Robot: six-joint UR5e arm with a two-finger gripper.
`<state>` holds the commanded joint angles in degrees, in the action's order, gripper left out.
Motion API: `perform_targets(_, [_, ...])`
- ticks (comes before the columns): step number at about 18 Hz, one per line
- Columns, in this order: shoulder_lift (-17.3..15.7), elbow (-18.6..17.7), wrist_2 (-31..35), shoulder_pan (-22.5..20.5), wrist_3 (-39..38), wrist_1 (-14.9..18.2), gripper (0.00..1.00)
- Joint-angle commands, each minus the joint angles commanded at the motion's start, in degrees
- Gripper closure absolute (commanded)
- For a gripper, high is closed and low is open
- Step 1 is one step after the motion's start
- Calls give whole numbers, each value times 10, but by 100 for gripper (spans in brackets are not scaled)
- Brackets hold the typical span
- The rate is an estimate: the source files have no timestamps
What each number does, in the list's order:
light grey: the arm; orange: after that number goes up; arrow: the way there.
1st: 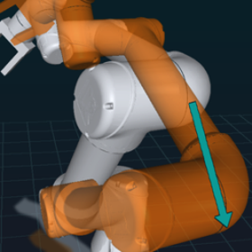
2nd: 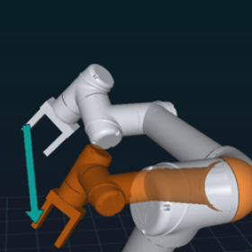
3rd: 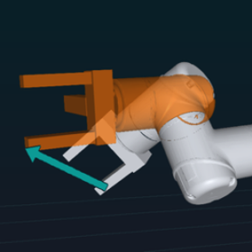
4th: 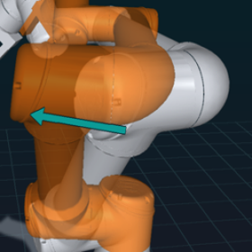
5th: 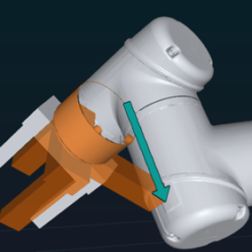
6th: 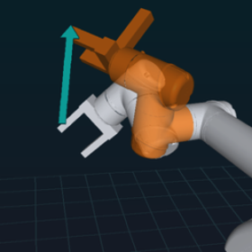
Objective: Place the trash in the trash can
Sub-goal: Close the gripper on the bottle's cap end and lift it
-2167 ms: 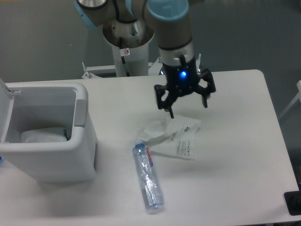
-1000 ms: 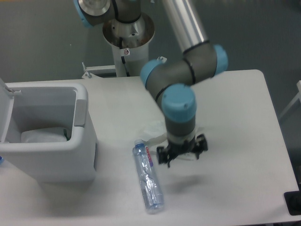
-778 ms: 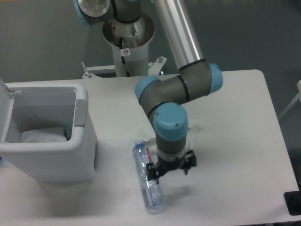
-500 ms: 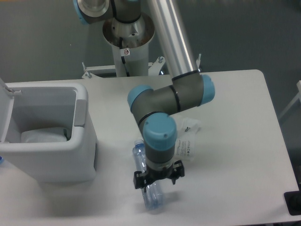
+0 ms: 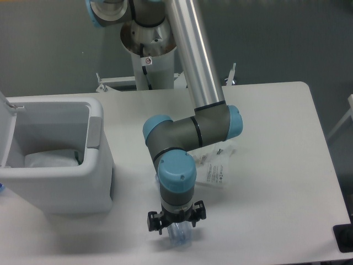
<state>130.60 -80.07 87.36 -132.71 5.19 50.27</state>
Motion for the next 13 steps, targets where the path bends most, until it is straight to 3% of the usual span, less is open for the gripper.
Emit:
perform_targets(11, [14,3,14,0,4,-1,0])
perform_targets(13, [14,4,15,0,4,-1,4])
